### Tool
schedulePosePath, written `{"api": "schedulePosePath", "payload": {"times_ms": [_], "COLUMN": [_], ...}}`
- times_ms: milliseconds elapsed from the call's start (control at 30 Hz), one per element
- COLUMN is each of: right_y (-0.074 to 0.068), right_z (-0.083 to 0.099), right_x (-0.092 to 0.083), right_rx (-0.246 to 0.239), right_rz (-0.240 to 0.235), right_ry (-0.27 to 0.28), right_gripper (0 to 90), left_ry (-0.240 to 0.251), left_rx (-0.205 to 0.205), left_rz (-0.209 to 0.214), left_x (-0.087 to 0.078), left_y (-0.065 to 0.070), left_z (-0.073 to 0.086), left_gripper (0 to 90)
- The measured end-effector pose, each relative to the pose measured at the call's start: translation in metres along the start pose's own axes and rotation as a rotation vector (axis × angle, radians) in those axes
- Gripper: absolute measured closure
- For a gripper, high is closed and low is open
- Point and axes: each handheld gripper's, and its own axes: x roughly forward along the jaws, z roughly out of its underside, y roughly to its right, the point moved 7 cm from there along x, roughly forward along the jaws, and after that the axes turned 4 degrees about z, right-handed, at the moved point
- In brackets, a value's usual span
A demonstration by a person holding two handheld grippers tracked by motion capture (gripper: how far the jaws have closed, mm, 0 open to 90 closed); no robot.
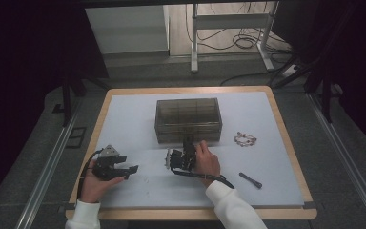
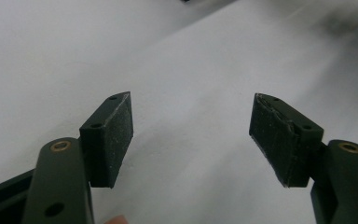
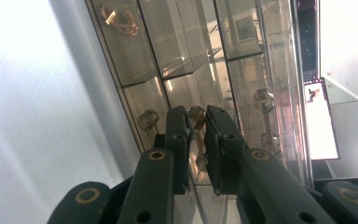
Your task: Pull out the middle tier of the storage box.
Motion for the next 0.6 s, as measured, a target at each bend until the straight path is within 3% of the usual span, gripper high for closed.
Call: {"api": "schedulePosePath", "payload": {"times_ms": [600], "right_y": [-0.0009], "right_z": [-0.0001], "right_x": [-0.0064], "right_rx": [0.007], "right_rz": [-0.007], "right_ry": [0.007], "right_gripper": [78.6], "left_ry": [0.0], "left_rx": [-0.002], "left_rz": [-0.001], "left_x": [-0.0001], "left_y": [-0.0005], "left_z": [0.0003], "left_gripper": [30.6]}}
